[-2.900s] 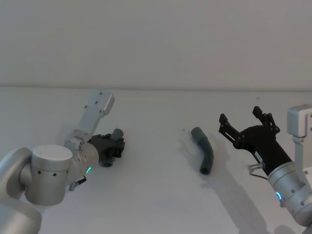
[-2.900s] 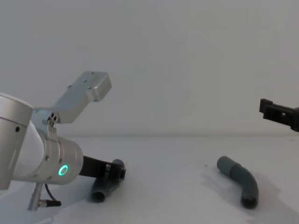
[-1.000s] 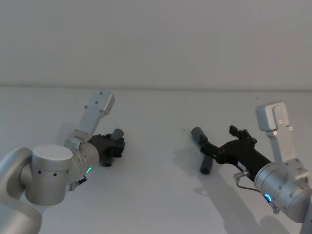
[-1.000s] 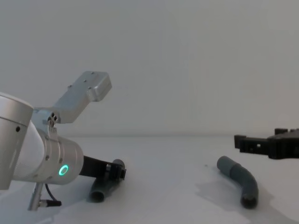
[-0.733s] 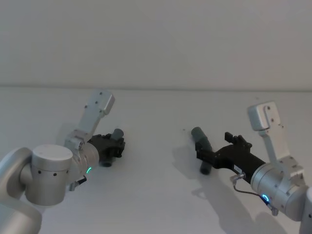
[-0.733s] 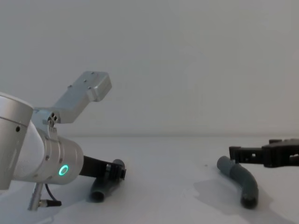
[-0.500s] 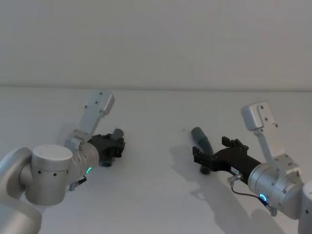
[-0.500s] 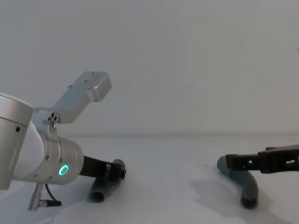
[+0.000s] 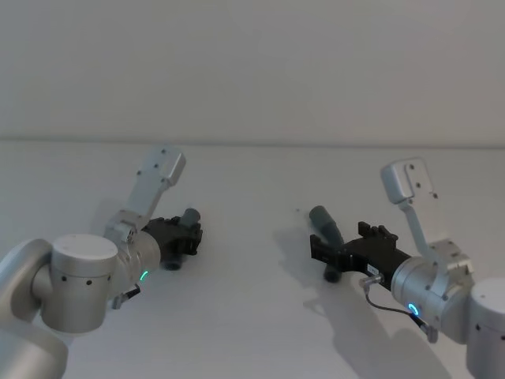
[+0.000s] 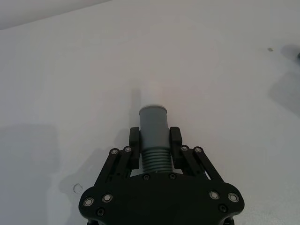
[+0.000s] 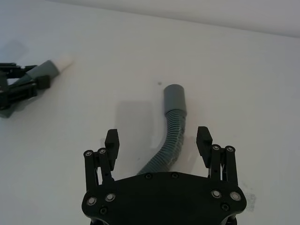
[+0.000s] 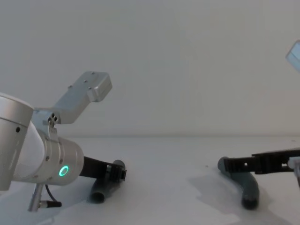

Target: Use both hands to pick up one end of the pipe from the table, align the ends, and insert them.

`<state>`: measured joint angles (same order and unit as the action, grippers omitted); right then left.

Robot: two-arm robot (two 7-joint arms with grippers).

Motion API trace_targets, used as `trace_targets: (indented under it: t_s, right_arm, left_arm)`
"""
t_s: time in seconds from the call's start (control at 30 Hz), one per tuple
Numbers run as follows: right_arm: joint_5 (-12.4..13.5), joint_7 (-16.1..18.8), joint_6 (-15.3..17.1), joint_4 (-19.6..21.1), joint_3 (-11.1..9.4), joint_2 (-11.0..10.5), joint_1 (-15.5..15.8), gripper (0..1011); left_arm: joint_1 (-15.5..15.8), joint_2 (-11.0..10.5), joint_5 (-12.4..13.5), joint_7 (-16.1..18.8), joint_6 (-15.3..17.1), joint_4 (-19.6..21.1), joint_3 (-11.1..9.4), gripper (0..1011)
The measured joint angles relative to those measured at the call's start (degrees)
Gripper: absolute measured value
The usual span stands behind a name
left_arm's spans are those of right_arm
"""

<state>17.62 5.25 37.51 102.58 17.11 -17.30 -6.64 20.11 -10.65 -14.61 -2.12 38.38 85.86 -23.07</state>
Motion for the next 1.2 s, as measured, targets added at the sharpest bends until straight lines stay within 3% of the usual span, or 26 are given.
trace_targets:
  t_s: [0.37, 1.2]
  right_arm:
    - [-1.59, -3.09, 0.92, -2.91, -0.06, 3.06, -1.70, 1000]
    - [-3.13, -4.76, 2.47, -7.37, -0.33, 6.36, -3.75, 999]
  left_arm:
    - [0.00, 0.00, 0.00, 0.00, 0.00, 0.00, 0.00, 361]
    - [0.00, 0.00, 0.00, 0.00, 0.00, 0.00, 0.00, 361]
